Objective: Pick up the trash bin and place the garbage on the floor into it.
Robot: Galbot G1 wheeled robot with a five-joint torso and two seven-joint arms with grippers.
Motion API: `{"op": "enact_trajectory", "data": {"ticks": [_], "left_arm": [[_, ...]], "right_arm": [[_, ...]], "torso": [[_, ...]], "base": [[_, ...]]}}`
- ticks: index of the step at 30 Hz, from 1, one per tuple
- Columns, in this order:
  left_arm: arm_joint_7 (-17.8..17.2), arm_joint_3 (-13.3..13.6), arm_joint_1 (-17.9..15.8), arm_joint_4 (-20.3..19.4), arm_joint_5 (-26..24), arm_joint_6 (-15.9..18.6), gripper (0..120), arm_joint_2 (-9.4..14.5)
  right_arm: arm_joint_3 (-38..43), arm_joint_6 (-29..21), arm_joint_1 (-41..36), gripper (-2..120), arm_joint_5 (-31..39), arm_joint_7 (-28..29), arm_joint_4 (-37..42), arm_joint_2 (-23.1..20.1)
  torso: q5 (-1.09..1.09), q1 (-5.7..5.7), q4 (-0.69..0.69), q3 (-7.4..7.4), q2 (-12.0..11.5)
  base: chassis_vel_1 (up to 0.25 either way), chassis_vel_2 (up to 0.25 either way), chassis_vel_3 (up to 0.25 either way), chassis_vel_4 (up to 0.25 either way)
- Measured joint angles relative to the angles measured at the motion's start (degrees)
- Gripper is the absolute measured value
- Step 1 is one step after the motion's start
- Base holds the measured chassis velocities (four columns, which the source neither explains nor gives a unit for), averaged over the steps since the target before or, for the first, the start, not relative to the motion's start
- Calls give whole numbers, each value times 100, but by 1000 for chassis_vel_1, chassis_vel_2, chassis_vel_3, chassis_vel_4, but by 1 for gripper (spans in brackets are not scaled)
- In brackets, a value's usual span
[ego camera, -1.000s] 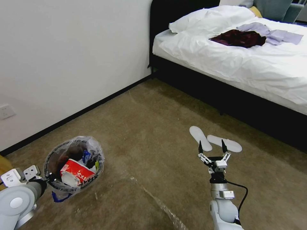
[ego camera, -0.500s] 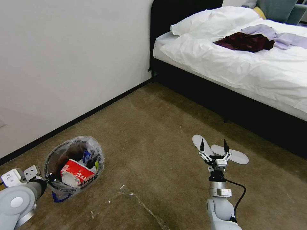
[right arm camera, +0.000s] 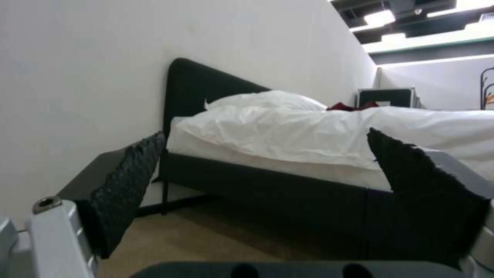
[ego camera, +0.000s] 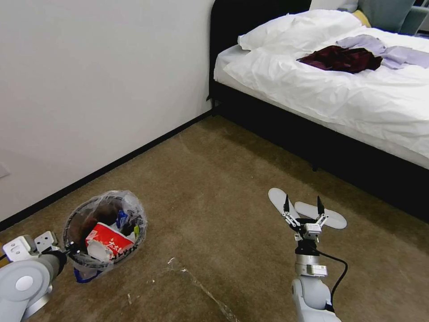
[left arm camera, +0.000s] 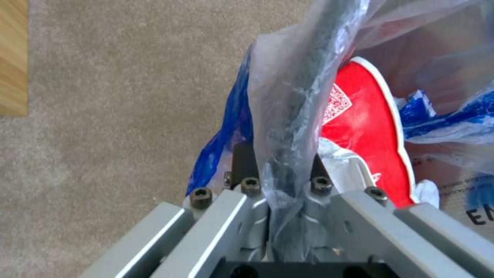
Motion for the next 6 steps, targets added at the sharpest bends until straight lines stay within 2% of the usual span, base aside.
{"op": "enact_trajectory", "data": {"ticks": [6], "left_arm": [[0,46,-36,62,-27,1,1,-11]], "right_arm": [[56,2,-46,100,10,-47,17,-3]], "torso": [[0,0,0,0,0]], "base": [[0,0,0,0]]}}
